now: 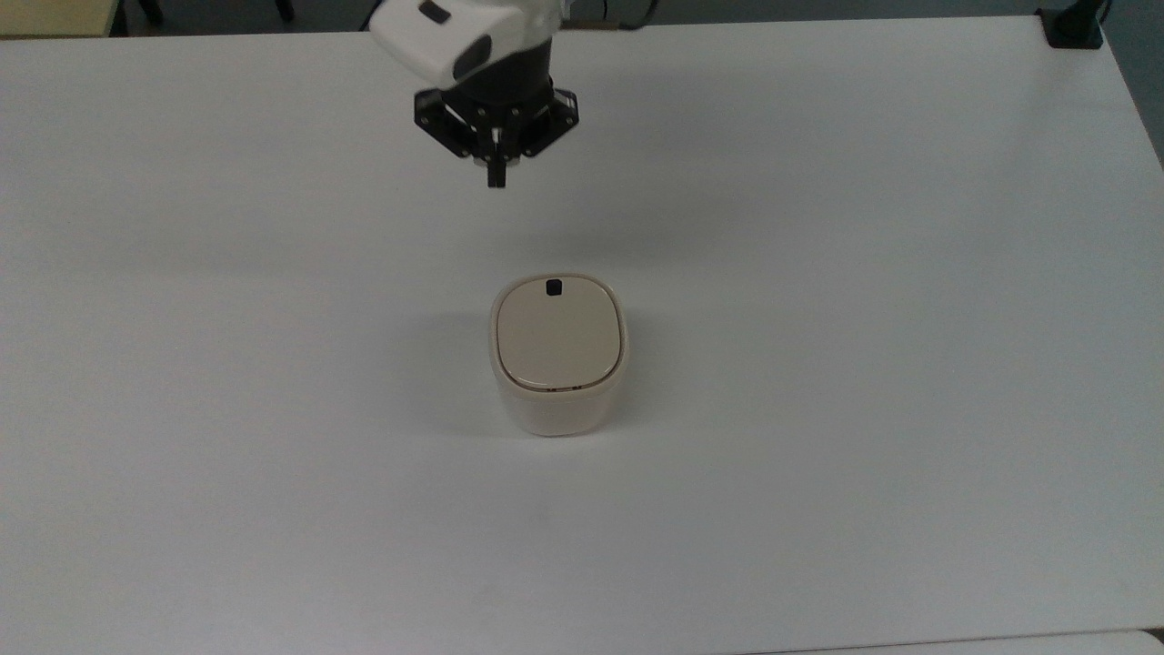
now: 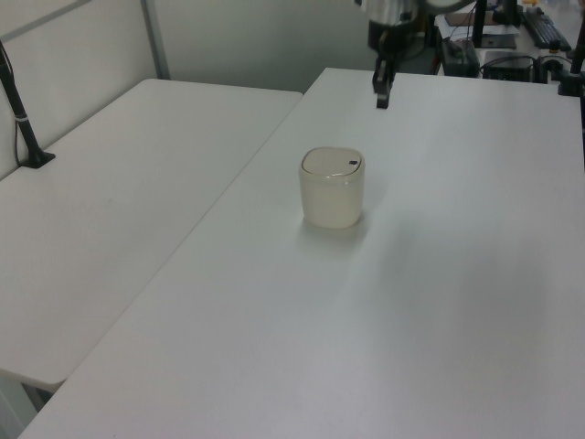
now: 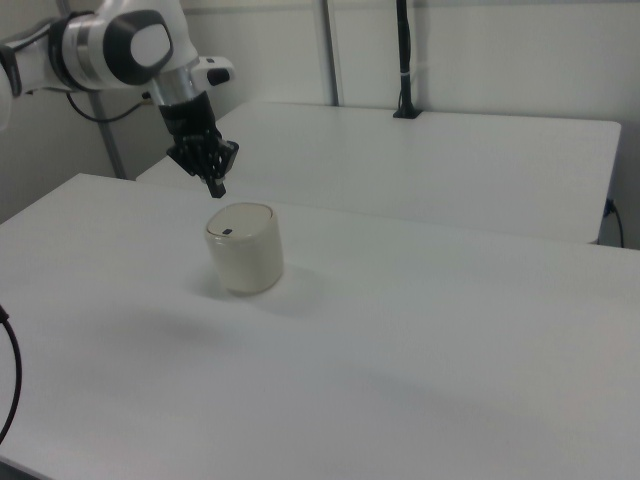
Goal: Close the trash bin
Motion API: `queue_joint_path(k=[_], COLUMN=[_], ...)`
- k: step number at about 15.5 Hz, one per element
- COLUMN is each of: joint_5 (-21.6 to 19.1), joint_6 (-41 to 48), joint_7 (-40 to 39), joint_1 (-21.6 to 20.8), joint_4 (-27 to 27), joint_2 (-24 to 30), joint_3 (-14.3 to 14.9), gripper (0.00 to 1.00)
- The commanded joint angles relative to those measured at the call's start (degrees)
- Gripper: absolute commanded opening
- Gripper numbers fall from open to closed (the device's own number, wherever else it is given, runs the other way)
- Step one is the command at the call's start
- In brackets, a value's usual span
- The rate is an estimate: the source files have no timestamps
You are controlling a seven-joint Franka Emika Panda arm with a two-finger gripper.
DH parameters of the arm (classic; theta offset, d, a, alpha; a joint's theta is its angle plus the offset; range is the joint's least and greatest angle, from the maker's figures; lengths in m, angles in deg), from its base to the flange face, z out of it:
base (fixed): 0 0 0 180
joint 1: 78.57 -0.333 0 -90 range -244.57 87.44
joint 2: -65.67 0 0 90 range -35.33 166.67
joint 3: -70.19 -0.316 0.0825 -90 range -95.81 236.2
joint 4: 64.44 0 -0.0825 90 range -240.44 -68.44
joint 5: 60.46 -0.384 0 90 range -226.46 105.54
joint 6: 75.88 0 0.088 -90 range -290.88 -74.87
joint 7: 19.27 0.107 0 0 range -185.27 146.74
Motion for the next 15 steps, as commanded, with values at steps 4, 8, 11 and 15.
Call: queue_joint_path(k=[4,8,11,15], joint_5=[-0.1,0.0,0.0,0.0], joint_6=[7.8,8.1,8.0,8.1], joint_7=[-1.4,-1.2,-1.1,-1.0], joint_1=[3.2,3.6,3.6,3.6], joint_4=[-2.4,-2.4,-2.5,-2.6], joint_2=[8.2,8.2,8.2,8.3], joint_3=[0.3,0.3,0.2,0.2], gripper=[0.44,0.97,1.00,1.00])
